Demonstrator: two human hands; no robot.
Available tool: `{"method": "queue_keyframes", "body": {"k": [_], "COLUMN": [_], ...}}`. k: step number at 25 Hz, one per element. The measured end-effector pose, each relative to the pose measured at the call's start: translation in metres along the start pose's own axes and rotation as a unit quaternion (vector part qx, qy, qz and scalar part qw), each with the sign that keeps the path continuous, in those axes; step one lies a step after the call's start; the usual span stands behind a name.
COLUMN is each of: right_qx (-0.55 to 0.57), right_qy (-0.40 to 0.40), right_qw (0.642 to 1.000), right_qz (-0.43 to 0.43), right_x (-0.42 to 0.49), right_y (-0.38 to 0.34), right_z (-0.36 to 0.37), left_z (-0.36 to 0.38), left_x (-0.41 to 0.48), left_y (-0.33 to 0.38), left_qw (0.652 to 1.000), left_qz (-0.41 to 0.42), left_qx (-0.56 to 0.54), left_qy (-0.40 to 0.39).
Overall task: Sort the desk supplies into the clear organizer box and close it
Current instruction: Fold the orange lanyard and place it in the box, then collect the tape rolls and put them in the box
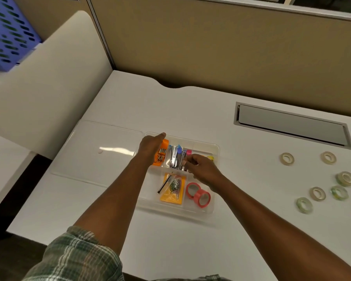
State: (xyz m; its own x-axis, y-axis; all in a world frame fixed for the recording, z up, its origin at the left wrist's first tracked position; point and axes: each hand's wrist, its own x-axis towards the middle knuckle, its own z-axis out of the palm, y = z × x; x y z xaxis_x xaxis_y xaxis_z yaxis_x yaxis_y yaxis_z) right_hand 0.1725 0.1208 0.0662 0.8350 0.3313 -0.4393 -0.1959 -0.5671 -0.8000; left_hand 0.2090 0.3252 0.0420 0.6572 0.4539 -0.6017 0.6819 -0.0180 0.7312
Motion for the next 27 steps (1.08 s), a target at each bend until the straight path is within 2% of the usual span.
{"method": "queue_keyframes", "body": {"k": [4, 10, 18, 27], "right_qx": [0.007, 0.021, 0.073, 0.104], "right_qy": [0.011, 0.034, 0.074, 0.137], "right_qw": [1.0, 0.999, 0.994, 0.983], "right_qz": [-0.002, 0.008, 0.028, 0.069], "right_x": [-0.007, -0.026, -0.063, -0.118], "right_y": [0.003, 0.014, 0.049, 0.138], "right_z": [-0.005, -0.02, -0.065, -0.153], "left_z": [0.002, 0.023, 0.099, 0.223], "left_x": [-0.007, -0.045, -0.107, -0.171], "left_y": [0.005, 0.01, 0.003, 0.004], "left_qw": [0.996, 0.993, 0.989, 0.975], "left_qz": [0.079, 0.117, 0.123, 0.121], "left_qx": [0.018, -0.013, 0.018, 0.078], "left_qy": [0.021, -0.01, -0.083, -0.168]}}
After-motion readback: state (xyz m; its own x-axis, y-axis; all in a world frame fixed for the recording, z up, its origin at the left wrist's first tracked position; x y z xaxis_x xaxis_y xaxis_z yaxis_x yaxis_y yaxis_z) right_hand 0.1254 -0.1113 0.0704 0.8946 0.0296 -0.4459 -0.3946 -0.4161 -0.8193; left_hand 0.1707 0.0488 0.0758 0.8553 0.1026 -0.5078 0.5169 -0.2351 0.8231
